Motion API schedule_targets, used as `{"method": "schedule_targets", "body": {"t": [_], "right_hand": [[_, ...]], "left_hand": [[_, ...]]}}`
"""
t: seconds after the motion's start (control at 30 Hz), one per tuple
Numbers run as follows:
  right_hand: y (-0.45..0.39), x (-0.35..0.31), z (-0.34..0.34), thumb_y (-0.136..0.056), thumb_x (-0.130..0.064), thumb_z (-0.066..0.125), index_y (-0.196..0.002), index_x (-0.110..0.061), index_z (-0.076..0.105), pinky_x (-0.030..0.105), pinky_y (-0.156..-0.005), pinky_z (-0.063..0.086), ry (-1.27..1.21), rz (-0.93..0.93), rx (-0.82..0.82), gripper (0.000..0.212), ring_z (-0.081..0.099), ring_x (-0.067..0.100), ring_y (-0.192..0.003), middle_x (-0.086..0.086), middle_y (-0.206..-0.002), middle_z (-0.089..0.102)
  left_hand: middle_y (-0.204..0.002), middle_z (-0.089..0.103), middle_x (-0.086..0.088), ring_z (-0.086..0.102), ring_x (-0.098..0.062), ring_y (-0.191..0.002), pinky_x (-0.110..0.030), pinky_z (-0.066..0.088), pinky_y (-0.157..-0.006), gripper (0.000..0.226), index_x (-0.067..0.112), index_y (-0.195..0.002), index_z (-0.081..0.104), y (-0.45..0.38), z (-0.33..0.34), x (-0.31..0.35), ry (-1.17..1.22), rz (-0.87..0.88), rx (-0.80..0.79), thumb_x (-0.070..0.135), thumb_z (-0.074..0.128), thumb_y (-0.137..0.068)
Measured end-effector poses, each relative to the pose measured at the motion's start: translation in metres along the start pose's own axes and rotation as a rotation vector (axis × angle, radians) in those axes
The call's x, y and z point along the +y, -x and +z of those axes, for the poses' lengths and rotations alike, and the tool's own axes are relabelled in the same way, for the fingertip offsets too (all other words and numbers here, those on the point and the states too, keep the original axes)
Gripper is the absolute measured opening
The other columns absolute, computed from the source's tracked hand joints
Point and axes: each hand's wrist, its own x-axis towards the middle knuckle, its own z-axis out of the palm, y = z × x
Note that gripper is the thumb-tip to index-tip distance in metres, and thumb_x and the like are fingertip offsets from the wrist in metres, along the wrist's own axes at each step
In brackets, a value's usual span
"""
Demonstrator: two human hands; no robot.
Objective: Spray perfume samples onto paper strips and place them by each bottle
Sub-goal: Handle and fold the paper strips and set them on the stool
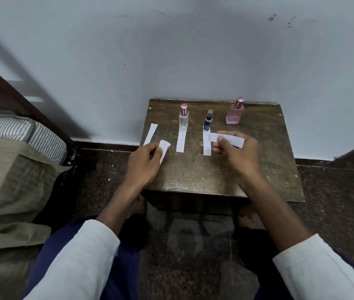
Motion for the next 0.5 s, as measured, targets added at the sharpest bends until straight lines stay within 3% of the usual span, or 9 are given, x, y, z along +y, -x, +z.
{"method": "schedule_targets", "body": {"t": [0.1, 0.17, 0.3, 0.5], "right_hand": [[-0.006, 0.005, -0.006, -0.096, -0.006, 0.075, -0.105, -0.009, 0.076, 0.044, -0.087, 0.065, -0.028, 0.055, 0.021, 0.010, 0.079, 0.021, -0.078, 0.007, -0.086, 0.081], [-0.009, 0.007, -0.009, -0.094, -0.007, 0.077, -0.101, -0.011, 0.075, 0.044, -0.085, 0.066, 0.009, 0.043, 0.025, 0.008, 0.079, 0.022, -0.078, 0.009, -0.091, 0.081], [-0.008, 0.007, -0.014, -0.093, -0.010, 0.079, -0.097, -0.015, 0.077, 0.033, -0.074, 0.064, 0.086, 0.005, 0.034, 0.007, 0.078, 0.018, -0.073, 0.006, -0.094, 0.081], [-0.011, 0.009, -0.027, -0.086, -0.017, 0.084, -0.091, -0.025, 0.081, 0.038, -0.074, 0.064, 0.185, -0.039, 0.057, 0.010, 0.077, 0.019, -0.079, -0.003, -0.083, 0.080]], "left_hand": [[-0.075, 0.071, 0.010, 0.060, 0.000, -0.065, -0.014, 0.041, -0.065, 0.017, 0.023, -0.098, 0.078, -0.007, 0.003, -0.002, -0.011, 0.000, 0.010, 0.028, 0.064, -0.105], [-0.082, 0.075, 0.005, 0.064, -0.005, -0.071, -0.003, 0.041, -0.065, 0.013, 0.019, -0.104, 0.081, -0.012, 0.005, 0.000, -0.007, -0.005, 0.052, 0.026, 0.070, -0.102], [-0.085, 0.075, 0.006, 0.069, -0.012, -0.074, 0.000, 0.046, -0.067, 0.008, 0.017, -0.104, 0.078, -0.023, 0.007, 0.001, 0.003, -0.001, 0.092, 0.021, 0.076, -0.097], [-0.077, 0.070, 0.010, 0.062, -0.002, -0.063, 0.000, 0.045, -0.064, 0.006, 0.017, -0.096, 0.074, -0.025, 0.013, -0.003, -0.089, 0.047, 0.133, 0.016, 0.080, -0.094]]}}
